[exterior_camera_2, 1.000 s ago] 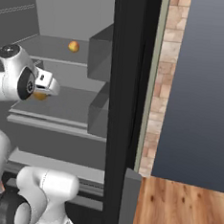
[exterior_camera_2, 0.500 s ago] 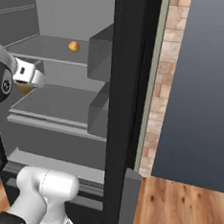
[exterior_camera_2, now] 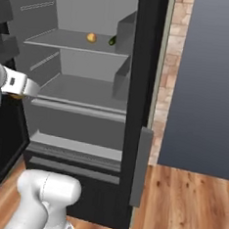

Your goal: Pick up the apple and mango from the fridge and place one fruit on each plate on the dining counter.

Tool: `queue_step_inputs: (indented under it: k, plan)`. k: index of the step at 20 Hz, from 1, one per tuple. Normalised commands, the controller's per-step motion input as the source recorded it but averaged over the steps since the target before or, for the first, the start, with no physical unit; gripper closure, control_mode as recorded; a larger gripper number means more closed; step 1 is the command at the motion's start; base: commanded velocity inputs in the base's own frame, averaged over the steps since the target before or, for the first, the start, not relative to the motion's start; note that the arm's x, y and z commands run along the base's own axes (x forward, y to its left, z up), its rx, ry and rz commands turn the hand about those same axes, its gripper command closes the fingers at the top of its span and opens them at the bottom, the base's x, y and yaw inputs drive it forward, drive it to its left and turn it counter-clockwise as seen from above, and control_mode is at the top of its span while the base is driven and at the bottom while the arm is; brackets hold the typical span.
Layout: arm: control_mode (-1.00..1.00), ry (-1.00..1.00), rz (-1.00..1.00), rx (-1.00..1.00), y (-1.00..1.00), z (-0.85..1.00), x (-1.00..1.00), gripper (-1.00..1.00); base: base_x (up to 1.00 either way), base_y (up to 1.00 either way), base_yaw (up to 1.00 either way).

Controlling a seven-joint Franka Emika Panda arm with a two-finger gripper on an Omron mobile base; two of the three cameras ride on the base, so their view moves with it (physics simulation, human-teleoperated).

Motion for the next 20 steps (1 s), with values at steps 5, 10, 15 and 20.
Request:
queue_step_inputs:
  k: [5,10,15,20]
  plan:
    - [1.00,0.00,0.00,0.00,0.00,0.00,0.00,1.00,-0.93,0.00,0.52]
    - [1.00,0.00,0.00,0.00,0.00,0.00,0.00,1.00,-0.79,0.00,0.86]
    - [1.00,0.00,0.00,0.00,0.00,0.00,0.00,1.00,-0.57,0.00,0.90]
    - [1.00,0.00,0.00,0.00,0.00,0.00,0.00,1.00,-0.22,0.06,0.97]
